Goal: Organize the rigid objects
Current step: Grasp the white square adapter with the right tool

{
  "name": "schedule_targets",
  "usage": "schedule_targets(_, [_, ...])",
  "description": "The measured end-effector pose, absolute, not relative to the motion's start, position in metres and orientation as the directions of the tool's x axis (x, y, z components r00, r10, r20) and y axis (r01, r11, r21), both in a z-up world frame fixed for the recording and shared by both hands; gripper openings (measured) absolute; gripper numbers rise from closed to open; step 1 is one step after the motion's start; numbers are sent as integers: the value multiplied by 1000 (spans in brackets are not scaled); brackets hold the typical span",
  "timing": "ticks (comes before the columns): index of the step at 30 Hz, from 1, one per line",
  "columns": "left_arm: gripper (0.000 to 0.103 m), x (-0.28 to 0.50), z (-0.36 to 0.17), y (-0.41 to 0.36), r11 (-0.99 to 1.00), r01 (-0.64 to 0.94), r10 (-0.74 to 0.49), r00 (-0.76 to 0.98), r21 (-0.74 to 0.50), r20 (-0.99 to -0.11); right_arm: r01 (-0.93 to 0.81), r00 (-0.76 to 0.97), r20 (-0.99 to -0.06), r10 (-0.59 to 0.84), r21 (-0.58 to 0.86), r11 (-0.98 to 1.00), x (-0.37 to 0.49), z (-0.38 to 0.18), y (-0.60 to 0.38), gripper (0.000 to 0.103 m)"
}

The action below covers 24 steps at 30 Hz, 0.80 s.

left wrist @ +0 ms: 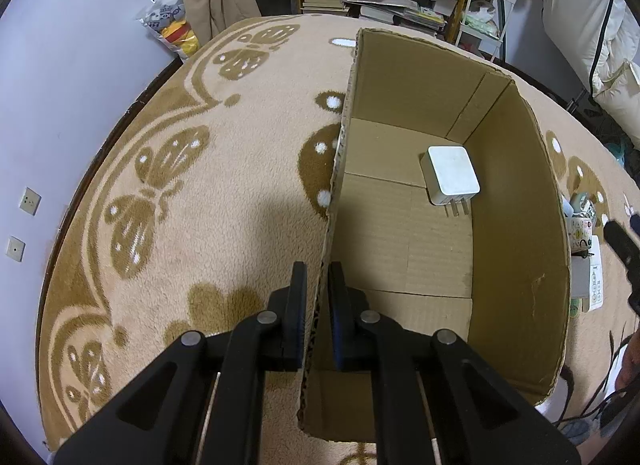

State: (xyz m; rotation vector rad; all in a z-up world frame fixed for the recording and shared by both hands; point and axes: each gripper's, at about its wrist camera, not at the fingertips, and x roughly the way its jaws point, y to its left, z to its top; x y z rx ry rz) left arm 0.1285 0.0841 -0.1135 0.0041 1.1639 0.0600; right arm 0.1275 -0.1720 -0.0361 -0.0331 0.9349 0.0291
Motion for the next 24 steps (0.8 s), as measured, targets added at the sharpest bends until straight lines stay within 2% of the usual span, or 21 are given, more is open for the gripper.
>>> schedule_targets(16, [10,128,-113,84,998,-43,53,395,39,-917,112,501,-865,7,74,991,106,-96,-210,99])
schedule_targets(18, [10,128,-113,86,998,-42,56,395,43,-917,111,490,-872,1,64,992,107,-102,-209,92])
schedule_targets(22, [10,128,-113,87,998,-42,57,395,44,-917,130,463,-886,5,73,989,106,-113,-208,88])
schedule_targets(24, [10,127,-112,86,998,-43,56,394,43,-917,133,450,-893,4,72,988,107,-118,-208,80])
